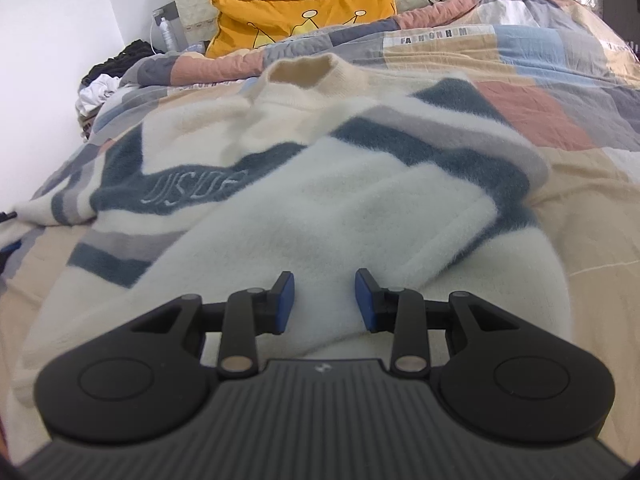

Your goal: Fold large clothes

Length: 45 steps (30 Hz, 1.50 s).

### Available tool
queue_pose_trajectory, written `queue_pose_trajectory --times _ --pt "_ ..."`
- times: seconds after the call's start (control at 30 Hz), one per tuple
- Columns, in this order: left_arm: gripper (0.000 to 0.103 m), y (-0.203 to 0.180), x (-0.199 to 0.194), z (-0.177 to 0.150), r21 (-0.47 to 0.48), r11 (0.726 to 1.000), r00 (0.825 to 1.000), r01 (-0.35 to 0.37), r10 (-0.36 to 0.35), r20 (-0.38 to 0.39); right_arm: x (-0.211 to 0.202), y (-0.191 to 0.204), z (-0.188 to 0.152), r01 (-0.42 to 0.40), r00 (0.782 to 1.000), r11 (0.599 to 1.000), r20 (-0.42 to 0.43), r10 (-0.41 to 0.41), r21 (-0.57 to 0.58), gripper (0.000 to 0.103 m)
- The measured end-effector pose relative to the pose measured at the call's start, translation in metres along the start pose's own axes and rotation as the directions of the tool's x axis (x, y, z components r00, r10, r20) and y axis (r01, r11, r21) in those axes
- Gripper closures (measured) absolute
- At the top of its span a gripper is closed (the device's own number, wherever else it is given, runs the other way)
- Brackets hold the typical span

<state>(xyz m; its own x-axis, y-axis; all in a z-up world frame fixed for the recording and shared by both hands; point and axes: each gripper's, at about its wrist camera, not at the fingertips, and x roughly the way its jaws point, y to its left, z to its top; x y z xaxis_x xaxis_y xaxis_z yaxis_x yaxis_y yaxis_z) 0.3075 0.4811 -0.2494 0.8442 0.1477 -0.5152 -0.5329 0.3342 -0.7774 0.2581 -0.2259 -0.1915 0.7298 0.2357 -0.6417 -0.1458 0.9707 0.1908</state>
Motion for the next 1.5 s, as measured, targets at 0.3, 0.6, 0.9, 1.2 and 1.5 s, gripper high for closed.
queue_pose_trajectory --times 0.3,0.6,0.9,1.2,1.5 --pt "0.090 -0.015 0.023 0.033 0.117 0.989 0.994 -0.093 0.086 0.065 0.004 0.001 0.000 0.008 1.000 1.000 0.004 -0.008 0.000 0.067" --pt "0.094 -0.106 -0.039 0.037 0.296 0.955 0.979 -0.002 -0.059 0.197 0.002 0.000 0.001 0.008 1.000 1.000 0.011 -0.009 0.015 0.067" --pt "0.094 -0.258 -0.135 -0.026 0.593 0.774 0.944 0.221 -0.322 0.068 -0.023 0.001 -0.002 0.026 0.998 0.999 0.058 -0.028 0.039 0.066" --pt "0.094 -0.362 -0.216 -0.158 0.752 0.475 0.848 0.457 -0.487 -0.208 -0.053 -0.022 -0.003 0.012 0.993 0.983 0.114 -0.034 0.185 0.063" --pt "0.094 -0.381 -0.228 -0.321 0.782 0.230 0.775 0.579 -0.451 -0.442 -0.078 -0.031 -0.009 -0.020 0.988 0.978 0.153 -0.012 0.207 0.063"
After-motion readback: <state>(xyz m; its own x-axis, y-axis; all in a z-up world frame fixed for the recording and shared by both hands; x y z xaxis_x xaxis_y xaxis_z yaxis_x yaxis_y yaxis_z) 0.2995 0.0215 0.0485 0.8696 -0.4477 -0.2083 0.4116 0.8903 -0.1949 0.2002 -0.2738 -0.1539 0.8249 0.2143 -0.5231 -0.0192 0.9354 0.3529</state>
